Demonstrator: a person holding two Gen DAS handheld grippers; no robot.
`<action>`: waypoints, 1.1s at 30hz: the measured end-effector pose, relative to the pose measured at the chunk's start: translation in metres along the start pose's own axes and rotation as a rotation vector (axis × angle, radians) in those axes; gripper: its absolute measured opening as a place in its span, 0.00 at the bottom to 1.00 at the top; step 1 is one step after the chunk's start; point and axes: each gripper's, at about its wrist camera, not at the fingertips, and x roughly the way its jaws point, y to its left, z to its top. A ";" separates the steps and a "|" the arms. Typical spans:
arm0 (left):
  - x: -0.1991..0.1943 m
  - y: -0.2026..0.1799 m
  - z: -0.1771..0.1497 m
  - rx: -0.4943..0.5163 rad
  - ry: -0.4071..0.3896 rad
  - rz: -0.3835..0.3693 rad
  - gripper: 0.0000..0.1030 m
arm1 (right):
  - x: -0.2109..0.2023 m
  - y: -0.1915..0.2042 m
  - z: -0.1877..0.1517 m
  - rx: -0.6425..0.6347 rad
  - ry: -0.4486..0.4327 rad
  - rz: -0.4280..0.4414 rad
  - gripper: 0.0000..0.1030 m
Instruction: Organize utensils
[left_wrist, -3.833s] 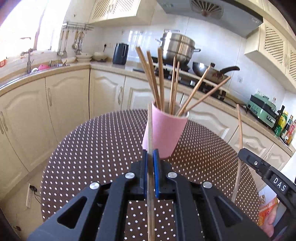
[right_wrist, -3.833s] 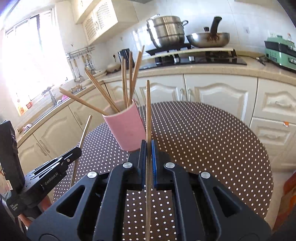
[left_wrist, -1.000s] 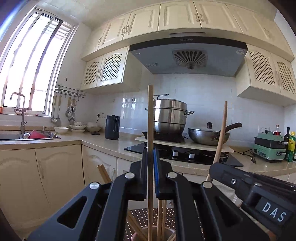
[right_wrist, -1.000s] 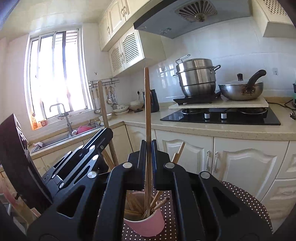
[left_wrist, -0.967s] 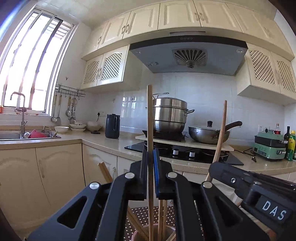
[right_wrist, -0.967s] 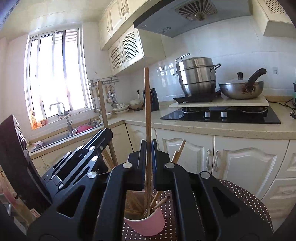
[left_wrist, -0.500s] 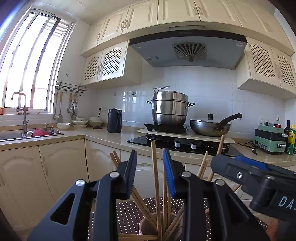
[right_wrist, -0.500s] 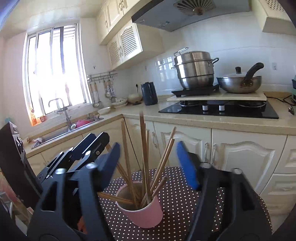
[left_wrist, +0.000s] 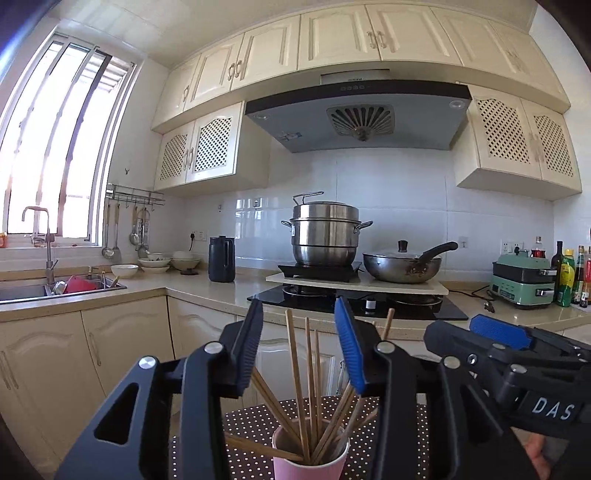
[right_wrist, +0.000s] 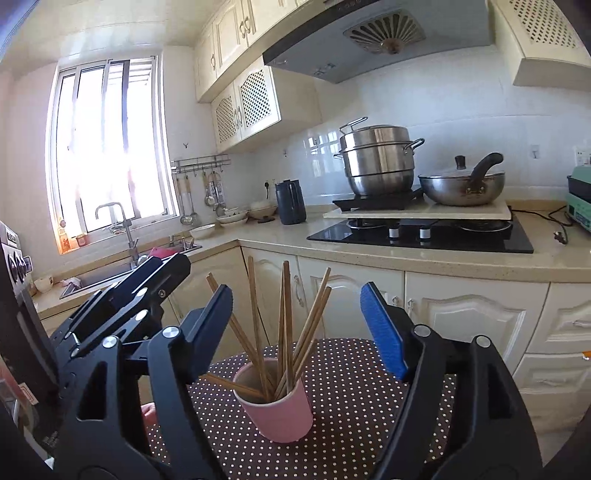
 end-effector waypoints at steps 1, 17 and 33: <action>-0.008 -0.001 -0.001 0.009 -0.005 -0.008 0.48 | -0.008 0.000 -0.003 0.001 -0.002 -0.009 0.73; -0.084 0.003 -0.056 -0.011 0.123 0.048 0.67 | -0.066 0.001 -0.067 0.017 0.056 -0.102 0.82; -0.109 0.007 -0.086 -0.014 0.166 0.114 0.67 | -0.085 -0.012 -0.115 0.096 0.099 -0.181 0.83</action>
